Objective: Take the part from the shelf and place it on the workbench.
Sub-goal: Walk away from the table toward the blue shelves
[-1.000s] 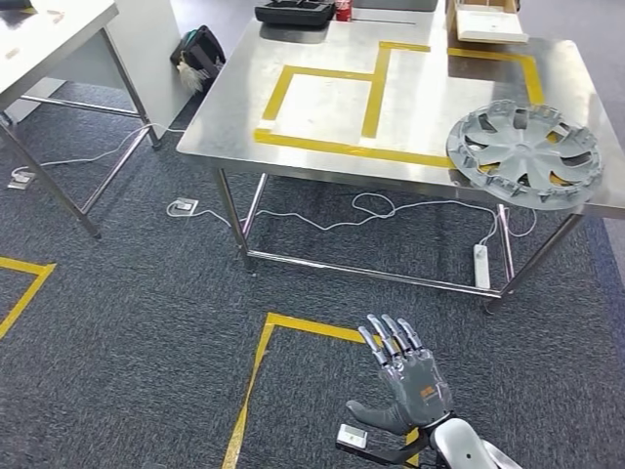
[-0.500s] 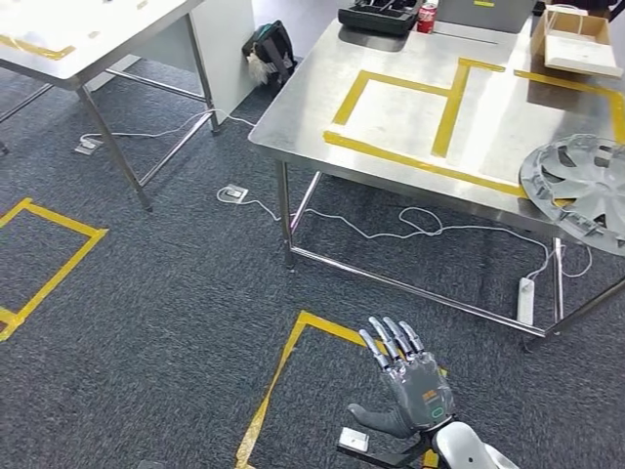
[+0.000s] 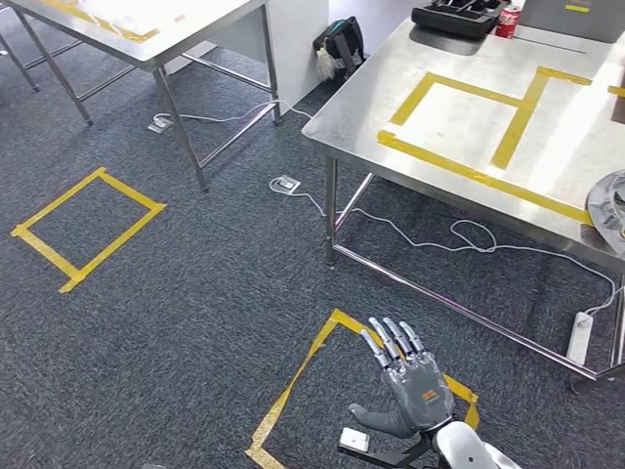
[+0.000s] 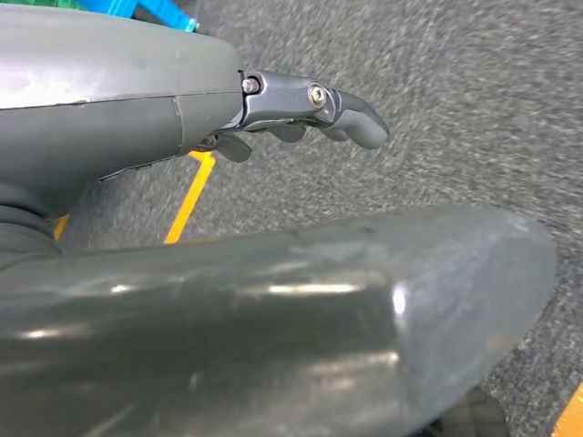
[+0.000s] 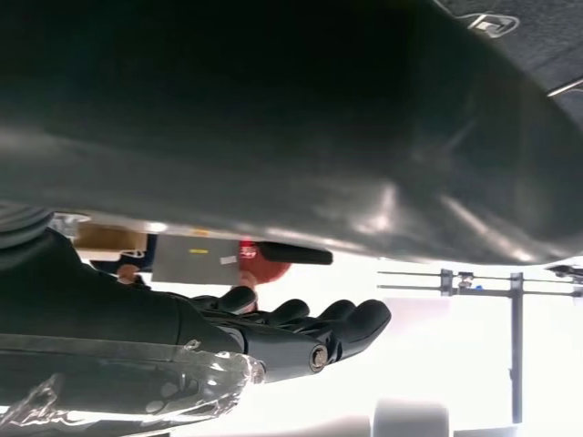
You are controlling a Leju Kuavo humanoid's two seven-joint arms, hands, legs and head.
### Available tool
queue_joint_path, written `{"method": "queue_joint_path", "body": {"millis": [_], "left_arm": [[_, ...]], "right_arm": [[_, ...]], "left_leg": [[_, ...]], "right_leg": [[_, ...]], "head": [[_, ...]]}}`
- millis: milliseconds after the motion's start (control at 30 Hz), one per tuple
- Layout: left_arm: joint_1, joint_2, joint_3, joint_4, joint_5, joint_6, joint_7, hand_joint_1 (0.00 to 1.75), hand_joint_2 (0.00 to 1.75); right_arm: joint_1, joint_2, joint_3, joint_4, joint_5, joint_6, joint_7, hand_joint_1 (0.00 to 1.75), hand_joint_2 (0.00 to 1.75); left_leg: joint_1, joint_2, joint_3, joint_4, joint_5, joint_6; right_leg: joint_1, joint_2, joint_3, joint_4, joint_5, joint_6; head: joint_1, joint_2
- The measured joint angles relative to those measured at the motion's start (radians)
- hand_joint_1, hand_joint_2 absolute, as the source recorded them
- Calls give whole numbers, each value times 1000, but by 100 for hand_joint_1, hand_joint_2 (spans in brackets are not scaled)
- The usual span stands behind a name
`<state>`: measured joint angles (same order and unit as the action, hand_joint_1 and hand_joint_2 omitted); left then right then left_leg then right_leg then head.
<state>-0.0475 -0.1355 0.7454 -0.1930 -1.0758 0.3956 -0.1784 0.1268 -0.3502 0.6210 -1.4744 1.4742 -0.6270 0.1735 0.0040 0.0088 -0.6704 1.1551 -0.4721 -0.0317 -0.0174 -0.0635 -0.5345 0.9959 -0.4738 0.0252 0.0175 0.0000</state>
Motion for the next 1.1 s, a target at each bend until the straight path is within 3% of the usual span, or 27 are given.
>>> {"method": "queue_joint_path", "body": {"millis": [67,100,200,267,333,400,433,500,567,633,700,767,833,900,933,967,1000,1033,1100], "left_arm": [[-3,0,0,0,0,0,0,0,0],[-4,0,0,0,0,0,0,0,0],[-1,0,0,0,0,0,0,0,0],[1,2,1,0,0,0,0,0,0],[-1,3,1,0,0,-2,1,0,0],[-3,1,1,0,0,-3,1,0,0],[-2,1,1,0,0,-4,1,0,0],[-1,1,1,0,0,-4,1,0,0],[-2,1,1,0,0,-5,1,0,0],[-2,1,2,0,0,-7,1,0,0],[2,2,4,0,1,-7,1,0,0],[3,2,5,0,2,-7,1,0,0],[0,0,5,0,2,-7,1,0,0],[-2,-1,5,0,2,-8,1,0,0],[-1,-1,6,0,2,-8,1,0,0],[0,-1,6,0,1,-8,1,0,0],[1,-1,6,0,0,-8,2,0,0],[1,-1,6,0,0,-8,2,0,0],[-2,0,7,0,-2,-7,2,0,0]], "right_arm": [[0,0,0,0,0,0,1,0,0],[0,-1,0,0,0,-1,1,0,0],[-2,-1,0,0,1,-1,3,0,0],[-2,-1,0,0,1,-2,5,0,0],[1,-2,0,0,2,-3,6,0,0],[5,-4,0,0,2,-3,7,0,0],[6,-4,0,0,2,-3,8,0,0],[7,-4,0,0,2,-3,8,0,0],[6,-5,0,0,2,-4,8,0,0],[8,-7,0,0,2,-5,9,0,0],[10,-8,0,-1,2,-6,10,0,0],[10,-8,0,-4,2,-7,12,0,0],[13,-8,0,-5,3,-7,14,0,0],[16,-8,0,-6,3,-7,16,0,0],[16,-9,0,-6,3,-7,17,0,0],[16,-9,0,-6,3,-7,17,0,0],[16,-9,0,-6,3,-7,18,0,0],[16,-9,0,-6,3,-7,18,0,0],[16,-9,0,-7,3,-7,20,0,0]], "left_leg": [[-4,42,69,-126,41,7],[-6,54,86,-158,46,12],[-6,29,87,-169,45,31],[-3,9,88,-171,48,44],[-2,-14,87,-171,49,52],[-4,-39,87,-171,49,55],[-4,-53,88,-171,49,55],[-4,-81,92,-170,49,54],[-5,-107,90,-167,49,48],[-2,-129,81,-165,55,35],[3,-143,72,-166,60,22],[1,-102,53,-131,37,13],[-2,-43,-2,-20,-22,6],[0,-25,-63,99,-66,1],[1,-23,-72,119,-64,-1],[2,-20,-61,100,-44,-1],[2,-13,-30,45,-12,1],[1,8,11,-27,18,3],[-4,47,72,-139,48,10]], "right_leg": [[7,-21,2,2,-7,10],[10,-30,5,2,-10,15],[12,-48,17,-1,-17,28],[8,-8,-3,46,-51,36],[7,46,-65,177,-116,38],[8,61,-125,292,-153,37],[8,63,-133,298,-141,35],[6,76,-91,194,-70,31],[-1,128,-29,62,-17,29],[-3,158,-8,17,-12,26],[0,137,-6,14,-8,17],[0,111,-2,8,-4,5],[1,80,0,5,-4,-4],[5,48,0,5,-6,-9],[5,33,1,5,-7,-9],[6,20,1,5,-7,-9],[6,8,3,5,-9,-7],[7,-3,6,5,-11,-4],[13,-23,11,6,-18,5]], "head": [[0,0],[1,0],[5,0],[8,0],[12,0],[14,0],[14,0],[14,0],[13,0],[13,0],[13,0],[8,0],[2,0],[1,0],[1,0],[1,0],[1,0],[0,0],[1,0]]}}
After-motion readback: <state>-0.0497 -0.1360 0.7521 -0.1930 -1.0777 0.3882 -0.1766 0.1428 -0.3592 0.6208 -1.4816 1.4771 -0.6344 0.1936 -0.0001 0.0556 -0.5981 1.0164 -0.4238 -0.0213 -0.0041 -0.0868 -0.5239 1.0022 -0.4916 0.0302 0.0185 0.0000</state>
